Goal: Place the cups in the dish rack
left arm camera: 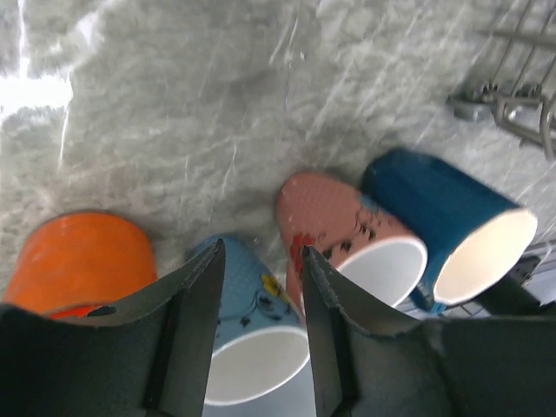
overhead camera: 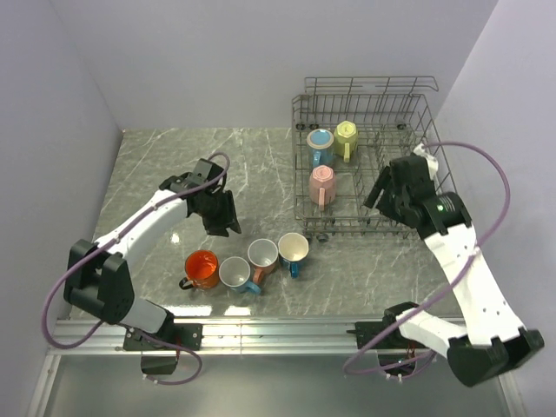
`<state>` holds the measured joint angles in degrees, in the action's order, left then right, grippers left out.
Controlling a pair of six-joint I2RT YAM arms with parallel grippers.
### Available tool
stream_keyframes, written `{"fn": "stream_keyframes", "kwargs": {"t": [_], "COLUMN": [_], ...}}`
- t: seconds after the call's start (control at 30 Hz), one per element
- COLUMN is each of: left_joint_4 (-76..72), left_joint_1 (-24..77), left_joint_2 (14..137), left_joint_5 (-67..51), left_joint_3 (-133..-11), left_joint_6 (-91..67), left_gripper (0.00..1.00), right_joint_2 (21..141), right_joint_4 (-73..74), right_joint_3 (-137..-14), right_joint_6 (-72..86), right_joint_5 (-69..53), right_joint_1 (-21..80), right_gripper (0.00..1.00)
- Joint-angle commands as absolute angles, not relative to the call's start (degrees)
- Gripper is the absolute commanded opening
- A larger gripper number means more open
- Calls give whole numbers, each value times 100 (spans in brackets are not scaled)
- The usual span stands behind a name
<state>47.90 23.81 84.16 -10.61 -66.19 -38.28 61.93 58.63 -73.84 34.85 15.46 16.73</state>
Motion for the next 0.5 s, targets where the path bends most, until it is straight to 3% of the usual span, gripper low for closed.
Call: {"fn": "stream_keyframes", "kwargs": {"t": [0.0, 0.2, 0.47], "left_joint_4": [4886, 4790, 5045], "left_joint_1": [2408, 2487, 2584], "left_joint_2": [7841, 7304, 6865], "left_joint_5": [-870, -1309, -1230], "left_joint_3": [-6400, -6144, -5749], "left_joint_6": [-3648, -3314, -3234], "left_gripper": [46, 46, 41], "right_joint_2": [5749, 5396, 5923], "right_joint_4": [5915, 5819, 5748], "right_joint_3": [-7102, -6636, -7180], "right_joint_6": [3700, 3753, 3577], "right_joint_5": [1600, 1398, 1371], "right_joint_1": [1679, 1670, 1731], "right_gripper": [77, 76, 76]}}
